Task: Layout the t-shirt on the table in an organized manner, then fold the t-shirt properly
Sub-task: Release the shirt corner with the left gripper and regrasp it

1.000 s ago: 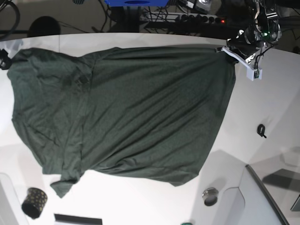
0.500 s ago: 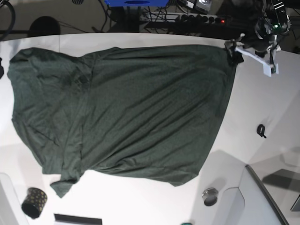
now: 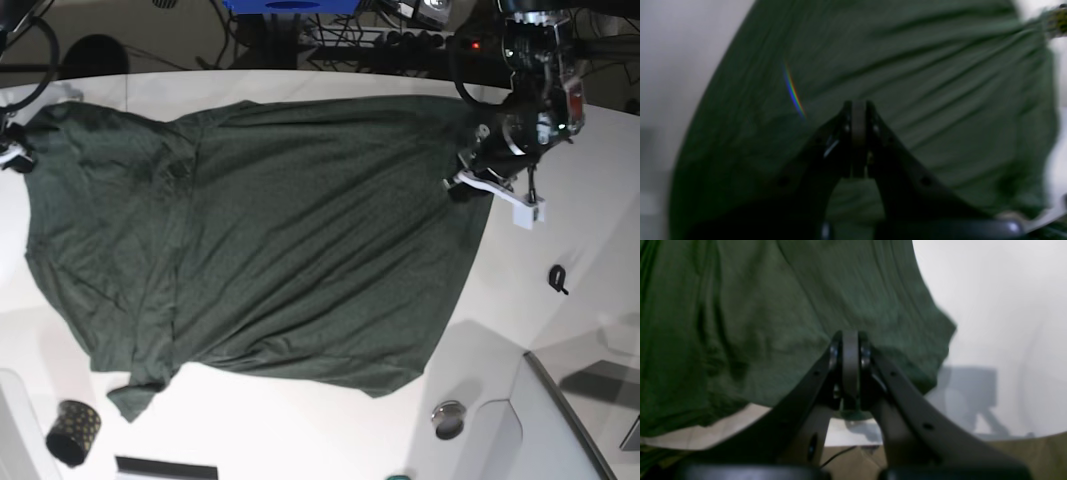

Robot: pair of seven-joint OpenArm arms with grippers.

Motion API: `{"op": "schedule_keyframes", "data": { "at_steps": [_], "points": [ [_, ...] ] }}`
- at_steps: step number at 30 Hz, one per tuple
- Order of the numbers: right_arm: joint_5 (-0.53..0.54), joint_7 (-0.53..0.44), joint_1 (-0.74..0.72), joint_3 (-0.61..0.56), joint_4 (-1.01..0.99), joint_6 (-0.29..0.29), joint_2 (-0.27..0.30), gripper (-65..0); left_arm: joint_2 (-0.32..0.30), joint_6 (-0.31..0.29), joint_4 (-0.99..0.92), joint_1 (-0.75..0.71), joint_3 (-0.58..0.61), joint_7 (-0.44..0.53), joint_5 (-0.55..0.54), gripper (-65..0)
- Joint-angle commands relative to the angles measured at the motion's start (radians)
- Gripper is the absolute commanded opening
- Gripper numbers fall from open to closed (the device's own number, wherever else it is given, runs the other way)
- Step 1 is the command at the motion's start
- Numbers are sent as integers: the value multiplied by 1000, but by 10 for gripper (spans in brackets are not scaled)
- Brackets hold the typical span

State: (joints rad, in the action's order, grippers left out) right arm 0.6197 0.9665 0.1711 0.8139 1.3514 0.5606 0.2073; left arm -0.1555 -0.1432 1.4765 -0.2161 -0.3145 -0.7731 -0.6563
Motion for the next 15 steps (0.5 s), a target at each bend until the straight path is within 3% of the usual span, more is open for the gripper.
{"op": "schedule_keyframes", "data": {
  "at_steps": [1,4,8,11,15],
  "points": [
    [-4,-27,-17,3,-11,8,33,-645,-6,-9,8,24,11,20,34,-650],
    [-114,-90,-41,3,-88,8,34,-645,1,-9,5,24,33,48,180,-650],
    [-248,-162,-60,3,-171,9,31,-645,21,-9,-15,-7,36,191,335,-650],
    [-268,-192,-60,5,-221,9,37,-645,24,-9,-63,-22,38,231,413,-650],
    [-269,-199,-57,14,-247,8,51,-645,24,-9,-107,-44,33,237,432,-650]
  ]
}}
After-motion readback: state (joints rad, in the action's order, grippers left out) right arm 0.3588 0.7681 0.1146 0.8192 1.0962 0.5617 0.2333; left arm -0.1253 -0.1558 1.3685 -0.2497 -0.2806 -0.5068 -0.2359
